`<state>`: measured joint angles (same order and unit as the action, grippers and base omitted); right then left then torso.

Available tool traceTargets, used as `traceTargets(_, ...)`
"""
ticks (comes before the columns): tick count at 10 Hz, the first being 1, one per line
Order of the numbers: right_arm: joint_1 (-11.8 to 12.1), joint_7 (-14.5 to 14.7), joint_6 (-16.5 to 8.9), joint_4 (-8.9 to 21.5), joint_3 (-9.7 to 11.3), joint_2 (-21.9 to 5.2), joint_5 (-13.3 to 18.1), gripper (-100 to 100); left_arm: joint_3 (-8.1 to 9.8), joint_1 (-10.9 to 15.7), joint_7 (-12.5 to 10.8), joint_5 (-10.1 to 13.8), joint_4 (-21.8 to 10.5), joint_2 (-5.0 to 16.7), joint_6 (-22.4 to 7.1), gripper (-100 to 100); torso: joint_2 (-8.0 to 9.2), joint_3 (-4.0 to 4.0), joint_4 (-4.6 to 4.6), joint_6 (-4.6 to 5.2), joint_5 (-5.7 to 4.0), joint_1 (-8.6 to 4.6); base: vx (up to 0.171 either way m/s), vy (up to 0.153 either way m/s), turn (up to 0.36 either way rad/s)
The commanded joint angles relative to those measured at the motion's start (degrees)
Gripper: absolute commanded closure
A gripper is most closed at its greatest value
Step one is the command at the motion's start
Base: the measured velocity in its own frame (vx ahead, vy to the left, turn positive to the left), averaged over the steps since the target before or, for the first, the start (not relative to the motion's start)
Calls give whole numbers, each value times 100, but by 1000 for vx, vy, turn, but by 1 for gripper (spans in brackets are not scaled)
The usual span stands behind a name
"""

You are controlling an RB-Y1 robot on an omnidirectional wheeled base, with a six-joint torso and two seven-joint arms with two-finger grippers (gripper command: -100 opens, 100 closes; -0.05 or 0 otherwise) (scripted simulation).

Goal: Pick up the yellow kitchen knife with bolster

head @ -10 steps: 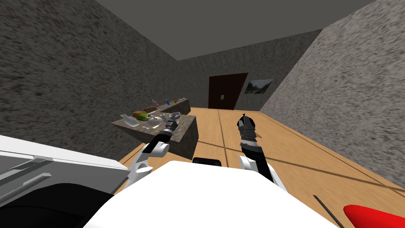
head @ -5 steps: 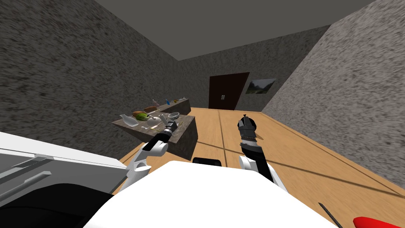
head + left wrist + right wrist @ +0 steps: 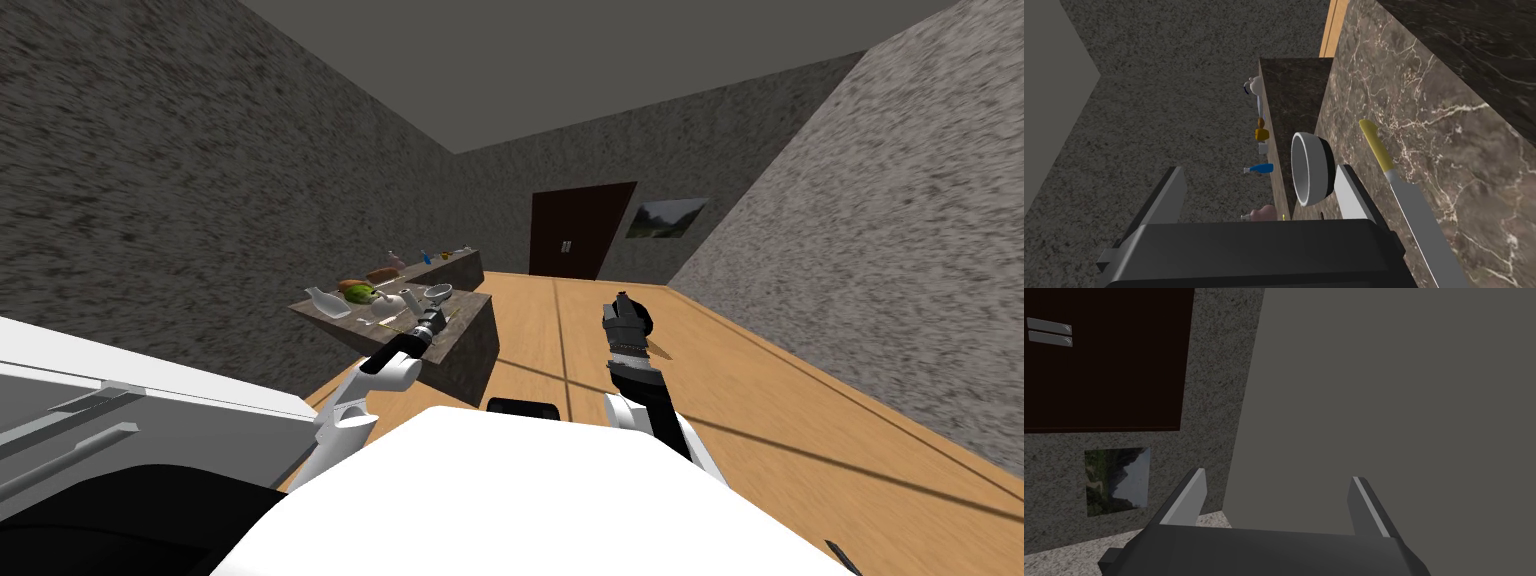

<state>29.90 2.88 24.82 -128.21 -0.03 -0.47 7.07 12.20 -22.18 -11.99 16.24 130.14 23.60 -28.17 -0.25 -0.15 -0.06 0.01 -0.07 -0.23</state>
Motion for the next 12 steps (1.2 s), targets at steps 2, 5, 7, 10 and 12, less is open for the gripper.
traceTargets(2,0,0,0,0,0,0,0,0,112,27,-156,159,-81,137,-439,-100,6,4,1,1,2,11,39,-54,39)
traceTargets(5,0,0,0,0,0,0,0,0,212,66,-300,303,-167,253,-891,-100,1,0,0,1,3,12,57,-54,47)
traceTargets(7,0,0,0,0,0,0,0,0,212,66,-300,303,-167,253,-1201,-100,-2,-1,-1,0,2,7,50,-48,31)
traceTargets(10,1,0,0,0,0,0,0,0,312,104,-450,452,-263,368,-1651,-100,-19,-11,-4,1,2,10,82,-46,49)
traceTargets(12,0,0,0,0,0,0,0,0,413,143,-607,607,-368,478,-2002,-100,-5,-2,-1,-1,4,15,66,-45,72)
